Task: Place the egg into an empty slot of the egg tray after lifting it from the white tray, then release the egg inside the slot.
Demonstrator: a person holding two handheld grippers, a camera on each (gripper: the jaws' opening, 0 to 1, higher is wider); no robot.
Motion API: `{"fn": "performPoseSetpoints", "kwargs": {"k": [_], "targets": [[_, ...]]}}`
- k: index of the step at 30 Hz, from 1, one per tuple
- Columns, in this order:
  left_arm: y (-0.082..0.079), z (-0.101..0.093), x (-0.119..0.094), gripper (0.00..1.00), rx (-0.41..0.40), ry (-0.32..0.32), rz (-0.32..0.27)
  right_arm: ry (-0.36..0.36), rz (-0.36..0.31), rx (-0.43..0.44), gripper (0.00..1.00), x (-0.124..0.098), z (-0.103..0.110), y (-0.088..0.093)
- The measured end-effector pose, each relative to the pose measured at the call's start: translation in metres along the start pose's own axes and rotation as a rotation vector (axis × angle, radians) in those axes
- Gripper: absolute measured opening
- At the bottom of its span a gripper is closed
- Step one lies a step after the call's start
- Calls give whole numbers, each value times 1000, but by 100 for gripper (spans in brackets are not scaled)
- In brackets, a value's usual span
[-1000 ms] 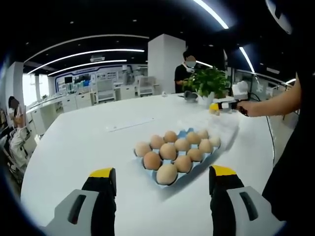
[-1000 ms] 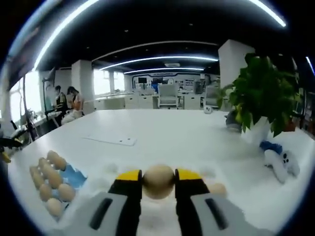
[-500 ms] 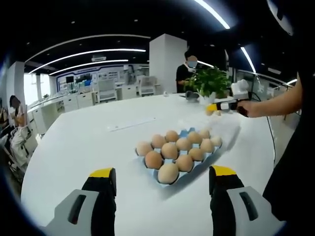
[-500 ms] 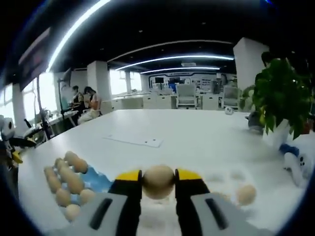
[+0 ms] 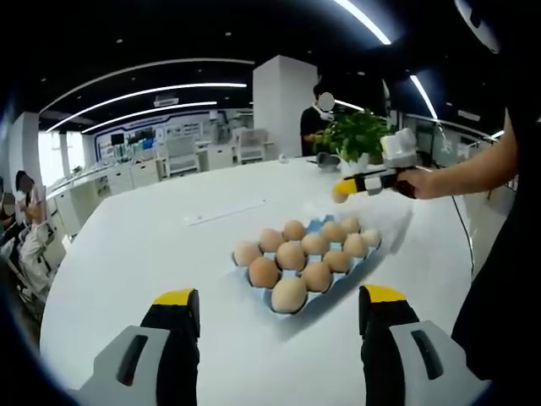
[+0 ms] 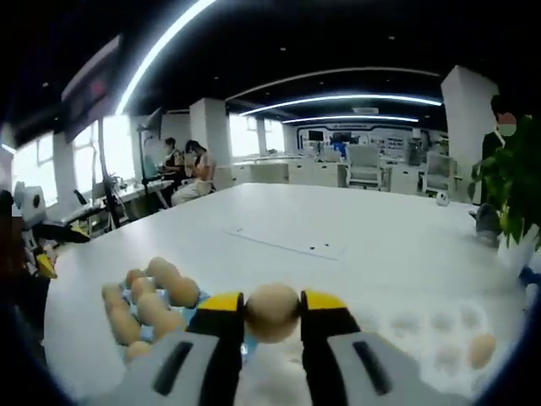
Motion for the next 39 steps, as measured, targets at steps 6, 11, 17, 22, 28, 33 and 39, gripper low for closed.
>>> {"fn": "performPoseSetpoints", "kwargs": {"k": [6,11,17,22,28,33,39], "targets": [[0,-2,1,78,-1,4,2,-61,11,-1,25,12,16,0],[-1,-2,0,78,-4,2,1,-115,33,-10,25,24,26,5],[0,-2,-1,78,-5,-2,2,-145,55,-3,25,34,32,9],[0,-2,-1,78,-7,1,4,-158,67,-6,25,41,37,10],[-1,-2,0,78,-11,7,0,-179,91,-1,25,49,39,14],[0,-1,1,77,-13,8,3,-185,123,45,25,54,38,19],[1,0,2,77,-19,10,1,-203,150,58,26,55,41,24]]}}
Point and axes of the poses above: the point that each gripper's makers call its tool centre point, and the gripper's own axes: x roughly forward along the fingers, z roughly to its left, y roughly out of its underside, the point moved 8 cm from there along -x, roughly backward along the fingers
